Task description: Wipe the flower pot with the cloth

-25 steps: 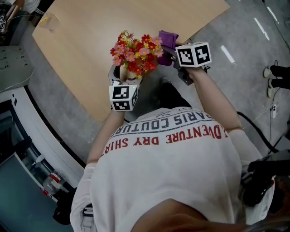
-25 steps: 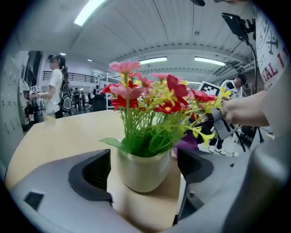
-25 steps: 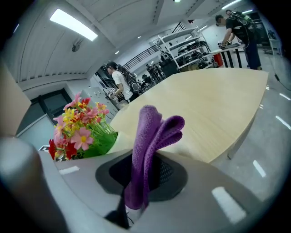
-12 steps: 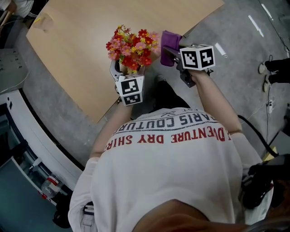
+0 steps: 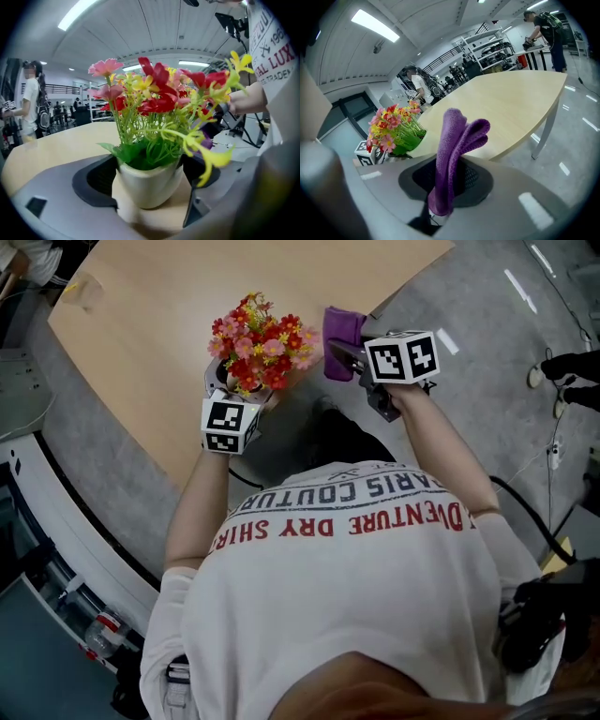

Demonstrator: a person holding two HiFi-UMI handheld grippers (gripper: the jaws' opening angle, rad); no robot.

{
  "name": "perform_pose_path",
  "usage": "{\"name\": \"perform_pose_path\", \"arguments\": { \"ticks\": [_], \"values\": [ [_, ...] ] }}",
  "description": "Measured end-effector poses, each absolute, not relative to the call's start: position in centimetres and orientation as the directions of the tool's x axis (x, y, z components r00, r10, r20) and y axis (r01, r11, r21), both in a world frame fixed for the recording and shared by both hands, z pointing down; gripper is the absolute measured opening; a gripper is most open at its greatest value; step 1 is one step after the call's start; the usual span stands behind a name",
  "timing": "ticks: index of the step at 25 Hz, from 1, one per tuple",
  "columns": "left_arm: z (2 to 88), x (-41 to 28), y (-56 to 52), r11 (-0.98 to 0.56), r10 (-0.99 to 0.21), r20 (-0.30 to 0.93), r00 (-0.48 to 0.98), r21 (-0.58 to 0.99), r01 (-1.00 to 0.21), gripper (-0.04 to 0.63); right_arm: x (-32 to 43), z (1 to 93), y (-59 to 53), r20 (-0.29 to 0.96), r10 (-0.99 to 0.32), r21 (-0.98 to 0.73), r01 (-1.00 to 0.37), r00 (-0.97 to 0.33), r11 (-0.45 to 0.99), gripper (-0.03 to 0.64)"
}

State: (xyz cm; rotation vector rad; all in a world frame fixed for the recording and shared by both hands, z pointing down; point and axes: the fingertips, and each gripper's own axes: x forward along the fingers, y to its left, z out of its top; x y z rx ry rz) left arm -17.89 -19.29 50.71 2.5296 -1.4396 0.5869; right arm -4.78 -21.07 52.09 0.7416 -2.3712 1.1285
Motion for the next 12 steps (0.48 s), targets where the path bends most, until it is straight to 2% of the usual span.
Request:
{"name": "perform_pose_path", "arguments": {
  "ticks": [5, 12],
  "values": [
    [51.0, -17.6, -18.8, -0.653, -0.685, 0.456, 0.568, -0.038, -0.757, 0.446, -5.0, 51.7, -20.3, 0.538, -0.25, -0.623, -0.579, -0.805, 0.526, 0.057],
    [51.8, -18.4, -18.6, -0.681, -0.663, 0.449, 0.599, -0.031, -0.731, 0.446, -8.9, 50.6, -20.6, 0.496, -0.197, -0.652, -0.512, -0.846, 0.559, 0.057]
  ]
}}
